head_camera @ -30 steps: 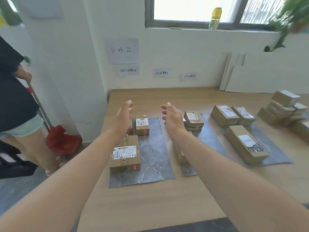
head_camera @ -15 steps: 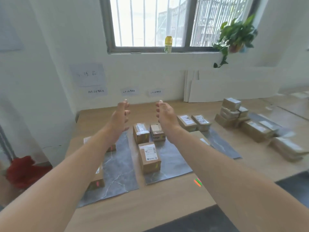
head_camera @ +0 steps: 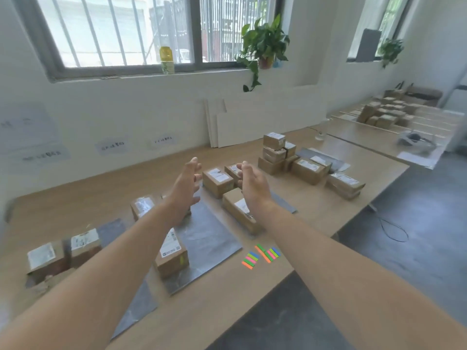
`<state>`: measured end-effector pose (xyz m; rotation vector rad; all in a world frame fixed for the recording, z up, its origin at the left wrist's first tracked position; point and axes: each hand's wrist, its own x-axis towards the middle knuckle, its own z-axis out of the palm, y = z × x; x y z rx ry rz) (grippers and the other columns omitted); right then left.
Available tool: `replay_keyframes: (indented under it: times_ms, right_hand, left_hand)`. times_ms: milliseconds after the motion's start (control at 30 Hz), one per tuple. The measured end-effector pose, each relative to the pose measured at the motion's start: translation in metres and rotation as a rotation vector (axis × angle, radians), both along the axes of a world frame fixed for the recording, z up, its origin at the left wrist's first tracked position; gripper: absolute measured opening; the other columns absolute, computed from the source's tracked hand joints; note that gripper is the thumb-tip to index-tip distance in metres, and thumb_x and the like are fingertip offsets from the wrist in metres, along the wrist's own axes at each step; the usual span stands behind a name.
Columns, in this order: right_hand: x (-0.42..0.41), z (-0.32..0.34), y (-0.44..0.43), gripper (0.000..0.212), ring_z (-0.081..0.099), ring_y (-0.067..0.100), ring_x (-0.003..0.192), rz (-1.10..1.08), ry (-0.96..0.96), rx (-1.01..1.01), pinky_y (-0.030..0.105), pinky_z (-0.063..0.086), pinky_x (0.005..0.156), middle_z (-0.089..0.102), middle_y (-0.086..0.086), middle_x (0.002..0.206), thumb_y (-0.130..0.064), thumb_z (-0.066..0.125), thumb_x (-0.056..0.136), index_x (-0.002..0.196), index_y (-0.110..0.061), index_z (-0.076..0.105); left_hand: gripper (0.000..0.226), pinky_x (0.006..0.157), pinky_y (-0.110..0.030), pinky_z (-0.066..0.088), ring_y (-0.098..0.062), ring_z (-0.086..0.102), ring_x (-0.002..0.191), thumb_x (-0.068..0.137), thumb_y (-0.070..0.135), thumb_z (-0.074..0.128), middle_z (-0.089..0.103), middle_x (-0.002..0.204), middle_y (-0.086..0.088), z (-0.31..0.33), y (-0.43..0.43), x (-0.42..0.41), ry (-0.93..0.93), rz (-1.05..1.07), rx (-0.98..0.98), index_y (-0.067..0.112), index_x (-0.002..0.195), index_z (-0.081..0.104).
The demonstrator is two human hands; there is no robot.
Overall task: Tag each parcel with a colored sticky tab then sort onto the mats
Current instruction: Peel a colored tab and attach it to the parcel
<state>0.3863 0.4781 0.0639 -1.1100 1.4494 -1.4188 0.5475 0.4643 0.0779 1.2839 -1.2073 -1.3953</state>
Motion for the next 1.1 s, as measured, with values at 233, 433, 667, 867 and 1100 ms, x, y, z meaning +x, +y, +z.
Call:
replay_keyframes:
  times_ms: [233, 433, 667, 867, 1100]
  right_hand:
    - [-0.061, -0.001, -0.009, 0.04, 0.058, 0.018, 0.119, -0.168, 0.022, 0.032, 0.04, 0.045, 0.109, 0.062, -0.003, 0.12, -0.037, 0.034, 0.11, 0.128, -0.015, 0.062]
    - [-0.123, -0.025, -0.01, 0.048, 0.049, 0.022, 0.138, -0.31, -0.011, 0.097, 0.047, 0.038, 0.118, 0.053, 0.002, 0.148, -0.04, 0.033, 0.109, 0.144, -0.017, 0.056]
    - [-0.223, -0.057, -0.022, 0.053, 0.045, 0.02, 0.142, -0.402, -0.09, 0.143, 0.048, 0.034, 0.121, 0.048, -0.002, 0.155, -0.047, 0.031, 0.108, 0.15, -0.023, 0.051]
    - [-0.331, -0.076, -0.041, 0.055, 0.042, 0.021, 0.144, -0.393, -0.132, 0.172, 0.049, 0.032, 0.122, 0.044, -0.003, 0.159, -0.052, 0.028, 0.107, 0.152, -0.026, 0.048]
    - [-0.439, -0.084, -0.059, 0.052, 0.046, 0.02, 0.141, -0.408, -0.146, 0.184, 0.048, 0.035, 0.12, 0.049, -0.005, 0.155, -0.051, 0.03, 0.108, 0.149, -0.026, 0.051]
  left_hand:
    - [0.087, 0.116, -0.053, 0.033, -0.028, 0.048, 0.135, 0.062, 0.08, 0.045, 0.044, 0.152, -0.009, 0.001, -0.035, -0.058, 0.015, -0.226, 0.027, 0.033, 0.134, 0.055]
    - [0.05, 0.117, -0.052, 0.03, -0.03, 0.036, 0.143, 0.1, 0.06, 0.035, 0.044, 0.151, -0.007, -0.021, -0.068, -0.13, 0.0, -0.317, 0.1, 0.03, 0.137, 0.051]
    - [0.054, 0.119, -0.054, 0.026, -0.033, 0.031, 0.146, 0.103, 0.055, 0.032, 0.04, 0.155, -0.008, -0.04, -0.086, -0.242, -0.044, -0.392, 0.138, 0.026, 0.147, 0.044]
    - [0.058, 0.12, -0.055, 0.022, -0.033, 0.027, 0.149, 0.104, 0.054, 0.028, 0.034, 0.159, -0.009, -0.057, -0.099, -0.346, -0.09, -0.413, 0.143, 0.025, 0.153, 0.036]
    - [0.055, 0.119, -0.051, 0.026, -0.031, 0.031, 0.146, 0.103, 0.052, 0.032, 0.04, 0.154, -0.009, -0.066, -0.116, -0.453, -0.077, -0.389, 0.167, 0.026, 0.151, 0.04]
